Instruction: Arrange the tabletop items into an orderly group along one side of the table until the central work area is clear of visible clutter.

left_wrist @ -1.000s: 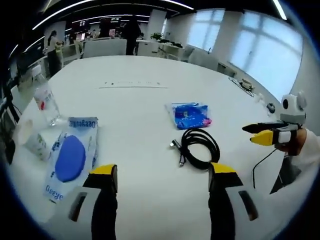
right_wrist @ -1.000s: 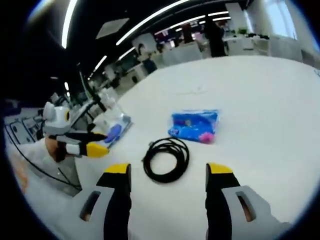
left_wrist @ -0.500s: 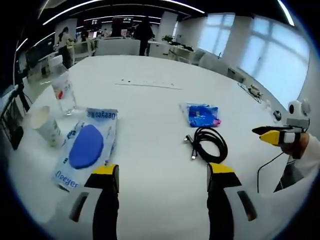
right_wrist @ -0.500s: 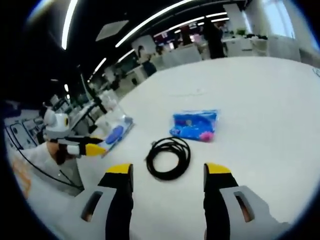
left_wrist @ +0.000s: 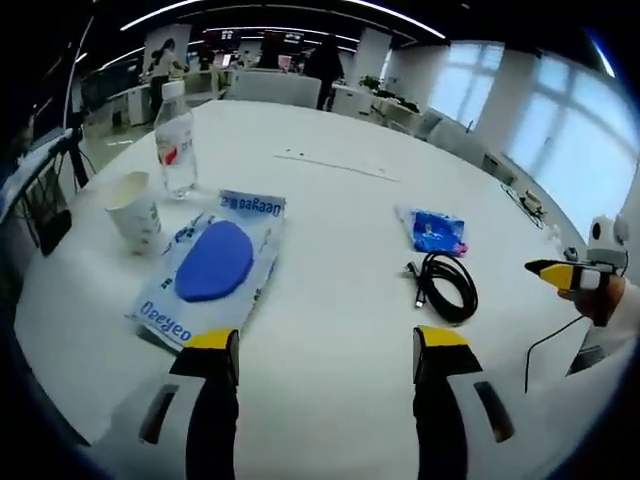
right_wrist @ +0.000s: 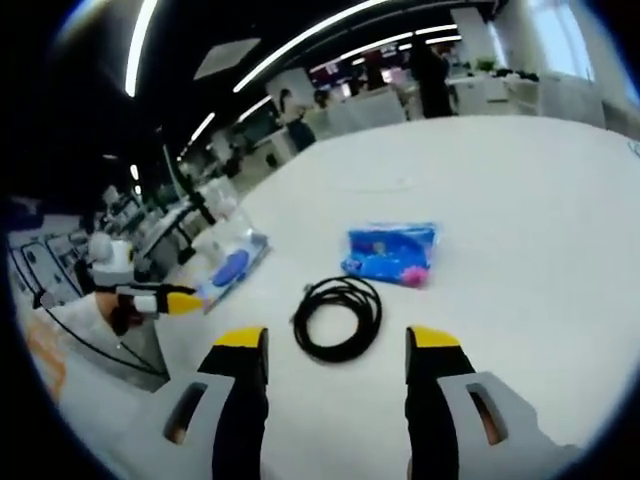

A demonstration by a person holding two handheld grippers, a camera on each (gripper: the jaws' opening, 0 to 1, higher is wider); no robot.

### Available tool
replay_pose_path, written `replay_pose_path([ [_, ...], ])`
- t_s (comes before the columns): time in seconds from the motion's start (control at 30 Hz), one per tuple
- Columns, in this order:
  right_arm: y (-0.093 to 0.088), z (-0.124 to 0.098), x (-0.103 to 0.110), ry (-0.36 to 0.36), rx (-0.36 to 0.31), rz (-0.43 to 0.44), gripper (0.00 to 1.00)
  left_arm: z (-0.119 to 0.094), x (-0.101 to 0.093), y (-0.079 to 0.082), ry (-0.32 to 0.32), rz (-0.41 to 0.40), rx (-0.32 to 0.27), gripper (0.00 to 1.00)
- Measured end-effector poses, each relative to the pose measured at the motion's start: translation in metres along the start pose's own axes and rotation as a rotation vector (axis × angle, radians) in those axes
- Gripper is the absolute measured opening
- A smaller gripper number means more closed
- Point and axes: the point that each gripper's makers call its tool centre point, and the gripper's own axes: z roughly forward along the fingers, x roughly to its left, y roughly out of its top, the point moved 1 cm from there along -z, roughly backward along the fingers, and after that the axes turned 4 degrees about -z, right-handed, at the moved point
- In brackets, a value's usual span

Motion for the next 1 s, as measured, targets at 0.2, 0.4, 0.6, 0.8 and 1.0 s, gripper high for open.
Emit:
replay_pose_path([
  [0.2,0.015,0.008,0.007,0.050,0.031,-0.072,0.54,-0.003,0.004,-0.007,0.020,-0.046,-0.015,0.71],
  [0.4,0.042,0.022,0.014,0.111,0.059,-0.148,0.53,-0.003,0.011,-0.011,0.029,-0.078,-0.017,0.71],
  [0.6,0.066,0.040,0.032,0.204,0.112,-0.272,0.52,-0.010,0.020,-0.010,0.048,-0.098,-0.031,0.71],
  [0.8,0.092,0.057,0.050,0.308,0.181,-0.408,0.52,-0.014,0.032,-0.015,0.070,-0.112,-0.026,0.70],
  [1.0,0.126,0.078,0.062,0.348,0.172,-0.467,0.51,-0.016,0.041,-0.020,0.085,-0.149,-0.023,0.69],
])
